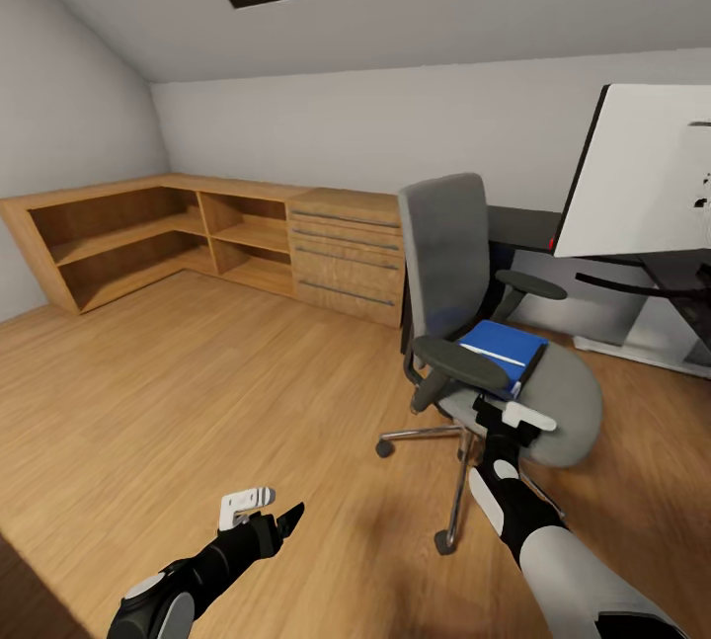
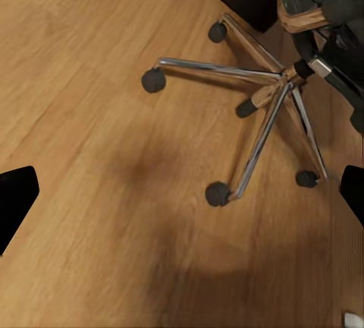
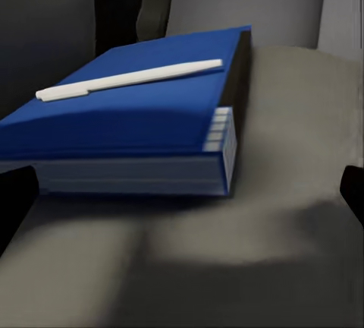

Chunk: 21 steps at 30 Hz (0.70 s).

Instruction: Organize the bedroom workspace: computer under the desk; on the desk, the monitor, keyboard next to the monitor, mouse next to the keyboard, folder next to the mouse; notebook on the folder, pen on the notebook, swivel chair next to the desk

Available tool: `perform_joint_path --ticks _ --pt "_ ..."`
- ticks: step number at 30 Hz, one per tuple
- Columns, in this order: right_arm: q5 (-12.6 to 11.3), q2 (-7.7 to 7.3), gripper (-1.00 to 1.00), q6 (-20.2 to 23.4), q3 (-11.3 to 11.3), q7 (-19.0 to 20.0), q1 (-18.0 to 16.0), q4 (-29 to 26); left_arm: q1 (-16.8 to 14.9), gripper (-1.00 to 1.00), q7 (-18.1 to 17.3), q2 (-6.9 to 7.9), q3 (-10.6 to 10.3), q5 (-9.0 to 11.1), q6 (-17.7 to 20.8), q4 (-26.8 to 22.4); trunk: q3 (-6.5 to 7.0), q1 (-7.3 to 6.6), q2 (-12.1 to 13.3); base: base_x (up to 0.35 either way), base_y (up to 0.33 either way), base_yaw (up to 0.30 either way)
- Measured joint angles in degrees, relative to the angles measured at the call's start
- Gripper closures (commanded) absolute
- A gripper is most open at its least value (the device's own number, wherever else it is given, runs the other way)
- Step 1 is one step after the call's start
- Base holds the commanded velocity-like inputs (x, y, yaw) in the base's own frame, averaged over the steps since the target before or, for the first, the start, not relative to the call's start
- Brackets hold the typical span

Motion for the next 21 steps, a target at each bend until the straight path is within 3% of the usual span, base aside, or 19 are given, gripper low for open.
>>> perform_joint_path --ticks 21 --pt "-0.1 -0.01 -1.00 0.0 0.0 0.0 0.0 0.1 0.0 -1.00 0.0 0.08 0.0 0.0 0.0 0.0 1.36 0.00 0.0 0.000 0.000 -0.180"
